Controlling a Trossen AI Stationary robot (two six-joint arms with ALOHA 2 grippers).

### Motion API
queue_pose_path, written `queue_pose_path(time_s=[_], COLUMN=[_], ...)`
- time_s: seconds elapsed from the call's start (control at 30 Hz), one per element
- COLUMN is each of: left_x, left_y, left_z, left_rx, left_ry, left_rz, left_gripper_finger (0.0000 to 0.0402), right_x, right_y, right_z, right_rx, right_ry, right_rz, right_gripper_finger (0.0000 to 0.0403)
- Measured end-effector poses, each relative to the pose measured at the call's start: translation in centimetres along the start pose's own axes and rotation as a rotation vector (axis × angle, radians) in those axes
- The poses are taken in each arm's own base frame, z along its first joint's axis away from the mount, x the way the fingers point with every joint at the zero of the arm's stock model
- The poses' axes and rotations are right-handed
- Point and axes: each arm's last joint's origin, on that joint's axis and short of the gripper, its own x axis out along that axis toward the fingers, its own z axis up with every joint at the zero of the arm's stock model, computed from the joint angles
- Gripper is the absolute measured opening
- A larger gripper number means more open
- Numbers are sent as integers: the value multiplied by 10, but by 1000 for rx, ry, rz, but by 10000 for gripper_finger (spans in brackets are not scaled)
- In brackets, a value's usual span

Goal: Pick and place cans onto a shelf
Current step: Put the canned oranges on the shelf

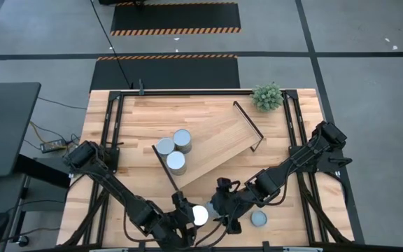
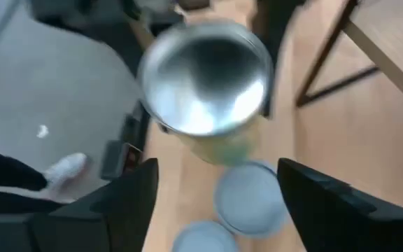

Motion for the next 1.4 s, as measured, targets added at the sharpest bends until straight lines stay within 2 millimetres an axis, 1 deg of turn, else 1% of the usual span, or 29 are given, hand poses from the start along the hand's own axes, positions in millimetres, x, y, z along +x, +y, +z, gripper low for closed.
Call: queue_pose_path(time_s=[0.1,0.17,0.3,0.4,0.5,0.57,0.63,0.7,0.77,0.87,0.93,1.07,1.23,1.4], left_x=[-2,-3,-6,-8,-11,-13,-14,-15,-16,-13,-11,-5,3,5], left_y=[-2,-4,-5,-3,-3,-1,2,5,8,13,17,27,43,53], left_z=[5,10,20,30,46,57,64,73,83,92,100,116,135,153], left_rx=[-13,-24,-32,-51,-64,-71,-63,-54,-66,-76,-75,-73,-91,-92], left_ry=[-7,-27,-58,-71,-93,-110,-111,-109,-117,-122,-131,-141,-157,-180], left_rz=[-6,-6,14,29,55,74,100,126,140,154,159,175,206,224], left_gripper_finger=[299,299,299,299,299,299,299,299,299,300,300,300,300,300], right_x=[0,-1,-3,-5,-14,-25,-43,-63,-79,-90,-92,-90,-86,-84], right_y=[-2,-2,4,5,4,1,-4,-5,-8,-13,-18,-28,-39,-49], right_z=[-5,-9,-13,-13,-12,-12,-13,-16,-24,-36,-43,-55,-51,-47], right_rx=[-5,3,-10,4,12,15,29,29,27,73,96,129,78,44], right_ry=[54,84,76,73,71,65,64,15,-43,-126,-183,-289,-393,-396], right_rz=[-28,-42,-63,-60,-79,-113,-171,-222,-246,-211,-185,-168,-167,-225], right_gripper_finger=[316,320,320,319,319,319,319,319,319,319,319,324,348,369])
